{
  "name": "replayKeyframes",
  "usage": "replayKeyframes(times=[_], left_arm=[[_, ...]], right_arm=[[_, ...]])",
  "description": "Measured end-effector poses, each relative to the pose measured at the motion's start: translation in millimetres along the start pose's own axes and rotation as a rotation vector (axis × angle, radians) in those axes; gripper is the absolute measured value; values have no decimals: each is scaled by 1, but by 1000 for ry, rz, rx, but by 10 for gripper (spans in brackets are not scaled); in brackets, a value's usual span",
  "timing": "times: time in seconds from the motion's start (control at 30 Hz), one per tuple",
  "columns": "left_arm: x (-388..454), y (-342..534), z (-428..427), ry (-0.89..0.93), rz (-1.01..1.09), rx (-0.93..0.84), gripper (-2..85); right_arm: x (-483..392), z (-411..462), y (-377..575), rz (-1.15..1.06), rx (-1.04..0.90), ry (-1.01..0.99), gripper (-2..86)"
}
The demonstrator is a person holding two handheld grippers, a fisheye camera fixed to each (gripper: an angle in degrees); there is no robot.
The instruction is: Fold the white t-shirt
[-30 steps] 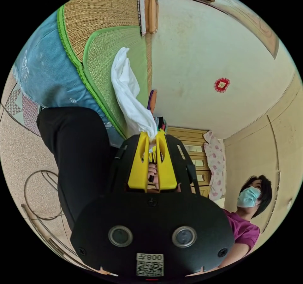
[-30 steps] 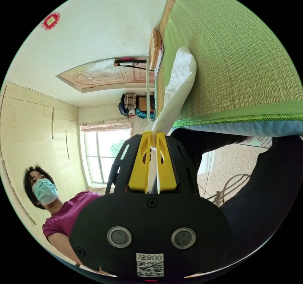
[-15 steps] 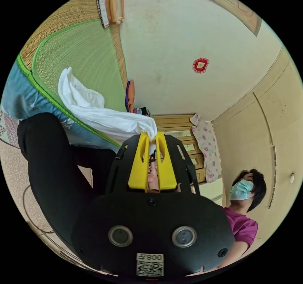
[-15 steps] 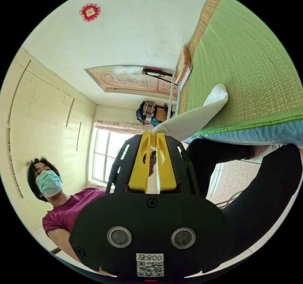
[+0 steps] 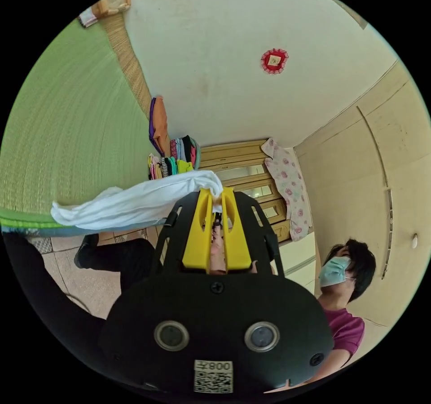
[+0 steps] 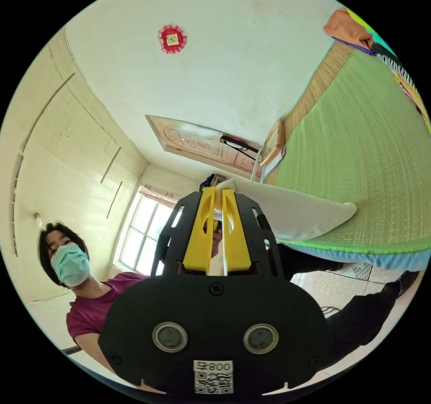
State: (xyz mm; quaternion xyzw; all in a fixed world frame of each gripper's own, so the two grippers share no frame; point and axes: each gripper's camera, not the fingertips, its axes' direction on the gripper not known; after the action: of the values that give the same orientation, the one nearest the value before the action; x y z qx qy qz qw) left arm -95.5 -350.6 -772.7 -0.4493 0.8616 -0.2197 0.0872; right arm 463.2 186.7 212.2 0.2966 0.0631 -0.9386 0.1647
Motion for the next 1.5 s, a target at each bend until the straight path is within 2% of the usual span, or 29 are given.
replayKeyframes(times=[0.2, 0.43, 0.53, 0.63, 0.83, 0.97, 1.33, 1.5], left_arm=[[17, -101, 154, 10, 84, -35, 38], [75, -194, 374, 64, 303, -118, 38], [85, -200, 464, 56, 379, -198, 38], [65, -187, 552, 41, 382, -306, 37], [-34, -125, 687, -133, 240, -568, 37], [-56, -104, 720, -141, 221, -611, 37], [-44, -61, 793, -259, 462, -705, 39], [-76, -41, 821, -334, 435, -777, 40]], right_arm=[[-37, -80, -109, -86, 92, 59, 18], [-139, -213, -223, -283, 215, 179, 19], [-168, -282, -220, -342, 273, 234, 19], [-161, -355, -186, -324, 351, 291, 18], [-57, -467, -85, -24, 488, 356, 14], [-23, -494, -45, 12, 522, 285, 15], [-38, -515, -28, -5, 487, 323, 18], [-23, -524, -11, 78, 538, 349, 17]])
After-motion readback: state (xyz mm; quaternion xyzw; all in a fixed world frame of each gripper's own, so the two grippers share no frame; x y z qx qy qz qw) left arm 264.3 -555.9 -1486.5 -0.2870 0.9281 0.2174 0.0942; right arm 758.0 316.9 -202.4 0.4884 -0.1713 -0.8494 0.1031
